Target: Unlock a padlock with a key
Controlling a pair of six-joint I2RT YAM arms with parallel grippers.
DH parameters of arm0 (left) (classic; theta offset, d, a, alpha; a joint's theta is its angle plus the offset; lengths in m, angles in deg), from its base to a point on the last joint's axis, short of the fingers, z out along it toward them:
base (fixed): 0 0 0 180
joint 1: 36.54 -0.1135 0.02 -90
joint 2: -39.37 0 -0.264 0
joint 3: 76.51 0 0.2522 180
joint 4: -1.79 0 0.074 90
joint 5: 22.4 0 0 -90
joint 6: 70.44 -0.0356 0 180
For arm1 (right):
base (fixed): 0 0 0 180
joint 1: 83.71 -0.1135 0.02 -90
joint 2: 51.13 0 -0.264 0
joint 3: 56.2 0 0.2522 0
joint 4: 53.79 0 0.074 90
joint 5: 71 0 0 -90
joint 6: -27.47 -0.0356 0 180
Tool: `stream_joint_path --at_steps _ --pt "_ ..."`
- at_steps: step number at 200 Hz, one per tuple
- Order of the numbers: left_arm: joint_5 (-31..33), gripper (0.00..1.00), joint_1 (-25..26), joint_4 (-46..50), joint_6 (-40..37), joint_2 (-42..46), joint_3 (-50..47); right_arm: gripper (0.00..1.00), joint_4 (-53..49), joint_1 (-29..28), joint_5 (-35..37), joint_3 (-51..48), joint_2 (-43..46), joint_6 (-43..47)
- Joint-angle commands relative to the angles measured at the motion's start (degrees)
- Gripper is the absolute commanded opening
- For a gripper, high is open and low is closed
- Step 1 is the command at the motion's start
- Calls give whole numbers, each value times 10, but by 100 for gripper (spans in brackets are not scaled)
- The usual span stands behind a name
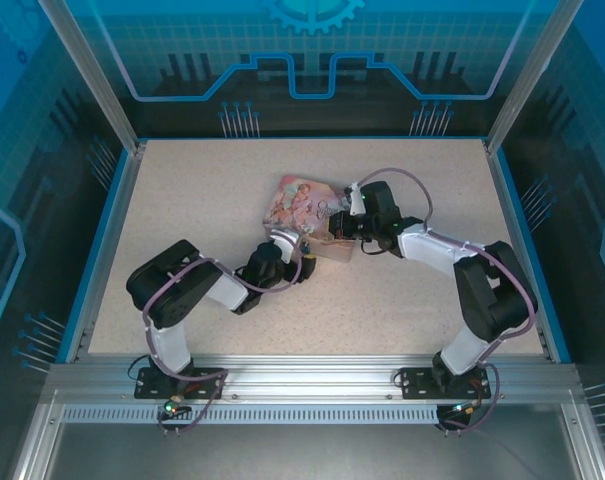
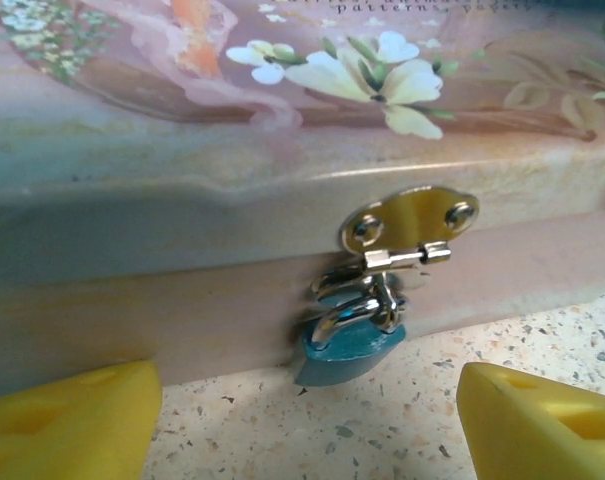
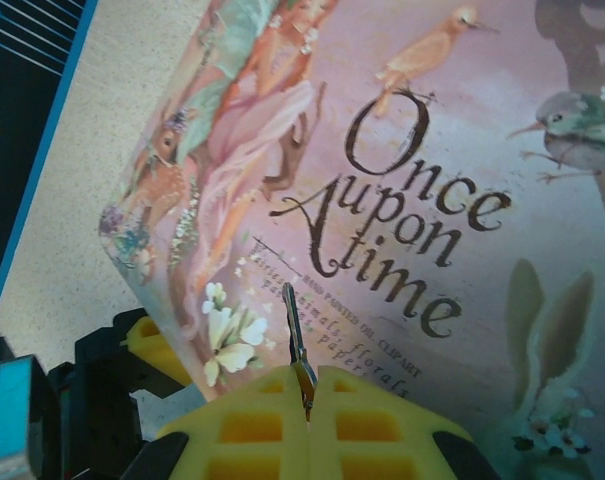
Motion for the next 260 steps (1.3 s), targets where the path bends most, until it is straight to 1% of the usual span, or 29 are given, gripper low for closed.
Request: stream_joint_path --at_steps 1,33,53,73,108,165,197,260 --pt "30 80 12 -94 -43 -31 -9 0 -5 1 9 26 -18 -11" --pt "72 82 26 -183 -74 -73 -20 0 -32 1 16 37 -38 -19" --pt "88 82 28 -203 -78 -88 -20 0 -40 0 21 32 -45 -27" --pt "98 80 29 -214 -78 -98 -18 0 -49 -1 31 28 -49 -28" --pt "115 74 30 -250 -78 -120 -11 0 -55 -1 34 26 -50 -24" --pt "146 71 49 -255 -96 -126 3 0 -67 -2 35 37 -46 -16" --pt "152 69 62 -255 -100 -127 9 0 -72 -3 37 41 -45 -13" --pt "158 58 66 -231 -83 -127 27 0 -76 -3 39 41 -43 -10"
